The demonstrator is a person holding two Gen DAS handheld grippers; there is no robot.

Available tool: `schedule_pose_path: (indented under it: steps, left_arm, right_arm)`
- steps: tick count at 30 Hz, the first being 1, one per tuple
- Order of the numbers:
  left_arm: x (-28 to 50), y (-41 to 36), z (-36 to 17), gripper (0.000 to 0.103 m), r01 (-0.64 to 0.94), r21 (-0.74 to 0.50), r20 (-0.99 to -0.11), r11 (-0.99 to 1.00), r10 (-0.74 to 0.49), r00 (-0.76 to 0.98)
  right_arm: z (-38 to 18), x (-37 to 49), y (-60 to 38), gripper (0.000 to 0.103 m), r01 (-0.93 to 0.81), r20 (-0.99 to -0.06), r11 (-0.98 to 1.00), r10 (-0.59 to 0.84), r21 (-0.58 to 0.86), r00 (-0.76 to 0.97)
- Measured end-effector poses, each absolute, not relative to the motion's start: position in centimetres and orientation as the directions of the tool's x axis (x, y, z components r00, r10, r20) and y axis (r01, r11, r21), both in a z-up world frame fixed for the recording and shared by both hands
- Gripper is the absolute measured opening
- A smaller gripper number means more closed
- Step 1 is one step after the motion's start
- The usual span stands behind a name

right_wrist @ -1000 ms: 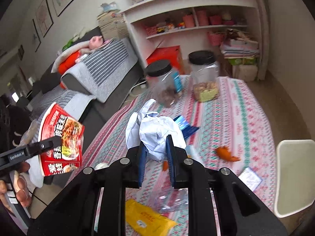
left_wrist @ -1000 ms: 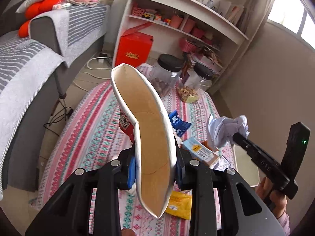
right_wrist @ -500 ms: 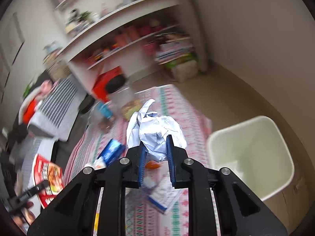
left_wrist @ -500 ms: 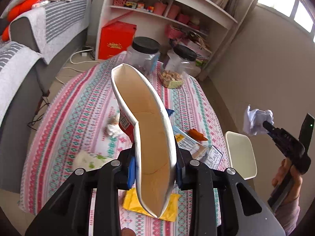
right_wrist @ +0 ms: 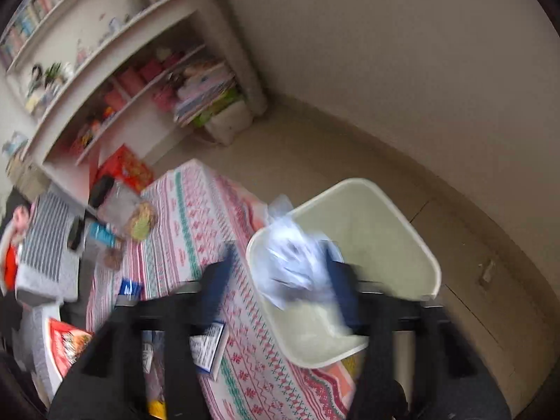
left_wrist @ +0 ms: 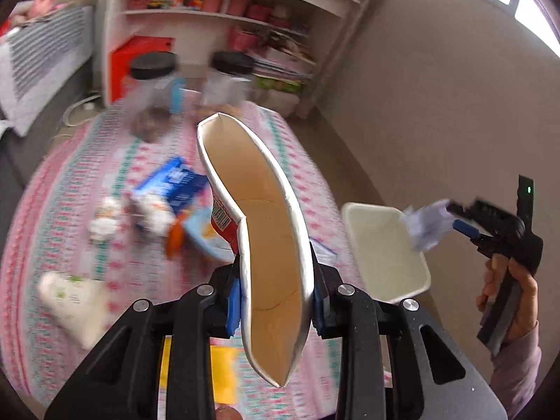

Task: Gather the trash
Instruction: 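Lift the crumpled white tissue with the right gripper and drop it into the white bin, then carry the noodle cup over the white bin and release it with the left gripper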

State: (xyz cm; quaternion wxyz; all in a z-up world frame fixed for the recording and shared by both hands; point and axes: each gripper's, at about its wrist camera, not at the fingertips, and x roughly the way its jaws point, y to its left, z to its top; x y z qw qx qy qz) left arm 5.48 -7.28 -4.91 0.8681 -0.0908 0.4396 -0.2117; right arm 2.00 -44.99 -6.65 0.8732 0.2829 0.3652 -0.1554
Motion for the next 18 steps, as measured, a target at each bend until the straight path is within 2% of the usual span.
schedule_pose_path:
  steps: [1, 5, 12, 18]
  left_arm:
    - [5.5, -9.0, -5.0, 0.031, 0.307, -0.348, -0.728, 0.886, -0.461, 0.507]
    - [5.8, -14.4, -4.6, 0.031, 0.367, -0.353, -0.73, 0.86, -0.499, 0.467]
    - [7.7, -23.6, -4.8, 0.031, 0.433, -0.366, -0.75, 0.824, -0.537, 0.386]
    - [8.3, -29.8, -6.8, 0.032, 0.45, -0.346, -0.788, 0.824, -0.515, 0.338]
  right_arm:
    - [-6.1, 1.3, -45.4, 0.076, 0.497, -0.71, 0.781, -0.1, 0.379, 0.698]
    - [-4.4, -0.1, -47.9, 0.088, 0.531, -0.657, 0.739, -0.161, 0.414, 0.736]
    - [-3.4, -1.7, -50.6, 0.088, 0.544, -0.615, 0.676, -0.168, 0.497, 0.771]
    - [-3.0, -2.8, -52.7, 0.088, 0.532, -0.579, 0.629, -0.154, 0.567, 0.8]
